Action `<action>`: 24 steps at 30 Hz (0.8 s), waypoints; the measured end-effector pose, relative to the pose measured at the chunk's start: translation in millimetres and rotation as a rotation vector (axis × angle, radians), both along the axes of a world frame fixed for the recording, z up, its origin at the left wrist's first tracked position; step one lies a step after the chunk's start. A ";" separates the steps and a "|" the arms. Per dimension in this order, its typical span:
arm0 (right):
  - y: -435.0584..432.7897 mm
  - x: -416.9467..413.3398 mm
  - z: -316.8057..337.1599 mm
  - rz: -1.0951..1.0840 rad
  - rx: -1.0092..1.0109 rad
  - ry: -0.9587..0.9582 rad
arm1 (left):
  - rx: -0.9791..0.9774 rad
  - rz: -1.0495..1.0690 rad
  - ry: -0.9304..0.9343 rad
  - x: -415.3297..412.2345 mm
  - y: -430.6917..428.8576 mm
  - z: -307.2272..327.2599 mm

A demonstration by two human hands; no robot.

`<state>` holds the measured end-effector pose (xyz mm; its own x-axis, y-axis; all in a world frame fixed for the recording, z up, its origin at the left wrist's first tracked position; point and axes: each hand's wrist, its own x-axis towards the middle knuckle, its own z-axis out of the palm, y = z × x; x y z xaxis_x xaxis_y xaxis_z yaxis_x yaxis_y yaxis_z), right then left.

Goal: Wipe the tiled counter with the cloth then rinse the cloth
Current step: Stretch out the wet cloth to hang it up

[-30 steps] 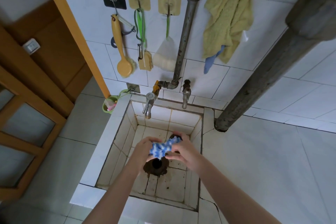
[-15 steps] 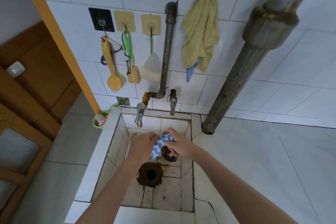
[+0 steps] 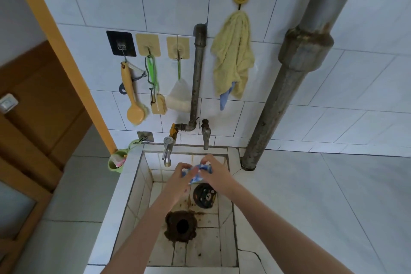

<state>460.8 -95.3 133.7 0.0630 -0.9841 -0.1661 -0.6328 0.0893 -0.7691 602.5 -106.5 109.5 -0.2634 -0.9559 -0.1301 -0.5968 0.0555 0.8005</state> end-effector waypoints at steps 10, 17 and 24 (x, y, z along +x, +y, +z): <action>-4.6 5.1 -9.5 0.196 -0.006 0.511 | -0.147 -0.082 -0.459 -3.8 -6.5 -2.5; 4.4 -32.3 17.8 0.081 0.036 0.008 | -0.116 -0.117 -0.090 -8.5 -12.6 32.1; 0.5 -114.1 98.4 -0.035 -0.043 -0.113 | -0.010 -0.268 0.127 -72.6 -26.3 102.5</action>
